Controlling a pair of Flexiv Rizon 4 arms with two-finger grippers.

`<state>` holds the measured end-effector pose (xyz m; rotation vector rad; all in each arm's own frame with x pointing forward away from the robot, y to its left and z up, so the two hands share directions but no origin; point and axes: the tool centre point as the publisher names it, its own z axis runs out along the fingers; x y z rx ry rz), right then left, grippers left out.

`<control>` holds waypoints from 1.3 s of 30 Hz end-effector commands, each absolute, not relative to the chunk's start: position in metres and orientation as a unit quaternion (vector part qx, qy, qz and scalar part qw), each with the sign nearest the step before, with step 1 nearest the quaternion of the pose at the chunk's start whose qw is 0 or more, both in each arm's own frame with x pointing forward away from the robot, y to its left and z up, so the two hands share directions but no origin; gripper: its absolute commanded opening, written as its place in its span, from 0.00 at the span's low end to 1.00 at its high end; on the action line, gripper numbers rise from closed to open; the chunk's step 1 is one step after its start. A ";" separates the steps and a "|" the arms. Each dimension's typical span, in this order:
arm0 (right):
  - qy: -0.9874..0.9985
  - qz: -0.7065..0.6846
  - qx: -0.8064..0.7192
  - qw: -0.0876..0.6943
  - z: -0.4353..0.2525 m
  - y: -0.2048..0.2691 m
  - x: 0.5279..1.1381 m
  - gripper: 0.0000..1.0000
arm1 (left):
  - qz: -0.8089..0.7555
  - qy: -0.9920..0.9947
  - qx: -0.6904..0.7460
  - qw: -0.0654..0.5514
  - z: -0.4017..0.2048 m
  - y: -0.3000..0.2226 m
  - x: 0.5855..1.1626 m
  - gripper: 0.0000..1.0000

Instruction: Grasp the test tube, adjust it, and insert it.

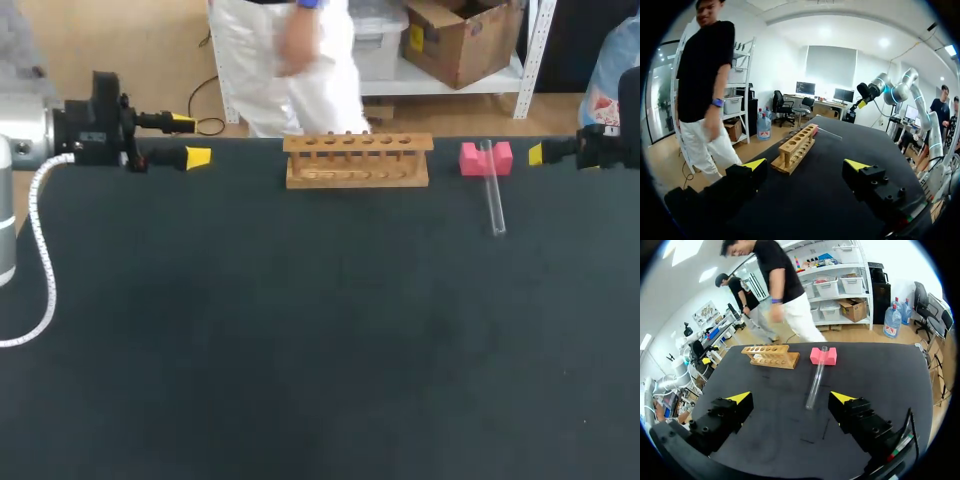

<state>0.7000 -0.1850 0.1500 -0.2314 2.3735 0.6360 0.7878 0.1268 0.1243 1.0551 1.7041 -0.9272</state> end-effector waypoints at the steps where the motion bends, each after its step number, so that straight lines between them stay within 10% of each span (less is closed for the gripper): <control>1: 0.908 0.243 -0.088 0.330 0.150 -0.185 0.700 1.00 | -0.375 0.689 0.427 0.449 0.119 0.120 0.792 1.00; 19: 0.908 0.243 -0.088 0.330 0.150 -0.185 0.700 1.00 | -0.356 0.698 0.431 0.448 0.118 0.119 0.793 1.00; 39: 0.962 -0.142 -0.036 0.228 0.155 -0.163 0.757 1.00 | -0.356 0.698 0.431 0.448 0.118 0.119 0.793 1.00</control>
